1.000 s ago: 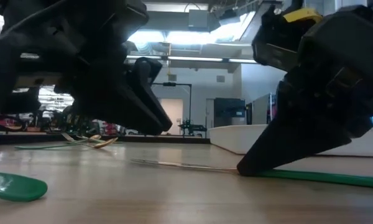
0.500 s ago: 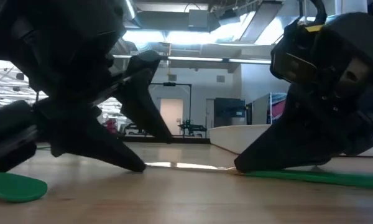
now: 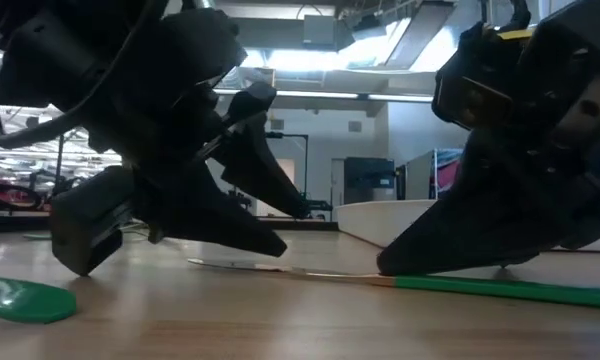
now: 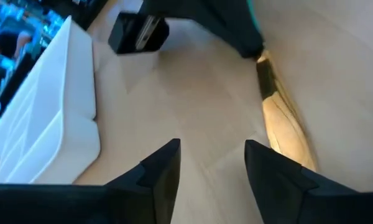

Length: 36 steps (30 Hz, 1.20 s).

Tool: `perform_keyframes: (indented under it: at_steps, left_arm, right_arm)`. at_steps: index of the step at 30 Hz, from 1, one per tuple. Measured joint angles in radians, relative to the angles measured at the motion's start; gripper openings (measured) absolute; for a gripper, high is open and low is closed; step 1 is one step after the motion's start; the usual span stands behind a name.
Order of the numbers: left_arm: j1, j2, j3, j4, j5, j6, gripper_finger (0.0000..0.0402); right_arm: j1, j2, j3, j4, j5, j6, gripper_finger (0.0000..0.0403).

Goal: Sort silverware
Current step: Put the green knife into the silverware tray

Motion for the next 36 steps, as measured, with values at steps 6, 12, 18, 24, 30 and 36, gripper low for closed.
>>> perform_keyframes:
  at_steps: [6, 12, 18, 24, 30, 36]
  left_arm:
    - [-0.022, -0.010, -0.006, 0.049, -0.017, -0.122, 0.0158]
    - [-0.055, -0.044, -0.010, 0.026, -0.001, -0.277, 0.0146]
    - [-0.066, -0.046, -0.009, 0.044, 0.179, -0.325, 0.0133]
    - [-0.059, -0.047, -0.007, 0.051, 0.257, -0.316, 0.0127]
    - [-0.052, -0.050, -0.005, 0.054, 0.331, -0.313, 0.0127]
    - [-0.053, -0.051, -0.005, 0.055, 0.334, -0.315, 0.0127]
  right_arm:
    - [0.010, -0.107, -0.005, -0.080, 0.005, -0.104, 0.0001]
    - [0.074, -0.208, -0.002, -0.203, 0.061, -0.089, 0.0001]
    - [0.163, -0.225, 0.000, -0.240, 0.118, -0.064, 0.0002]
    - [0.178, -0.225, 0.001, -0.290, 0.136, -0.057, 0.0013]
    - [0.107, -0.225, 0.001, -0.282, 0.065, -0.118, 0.0098]
    - [0.012, -0.143, 0.045, -0.168, -0.151, -0.373, 0.0195]
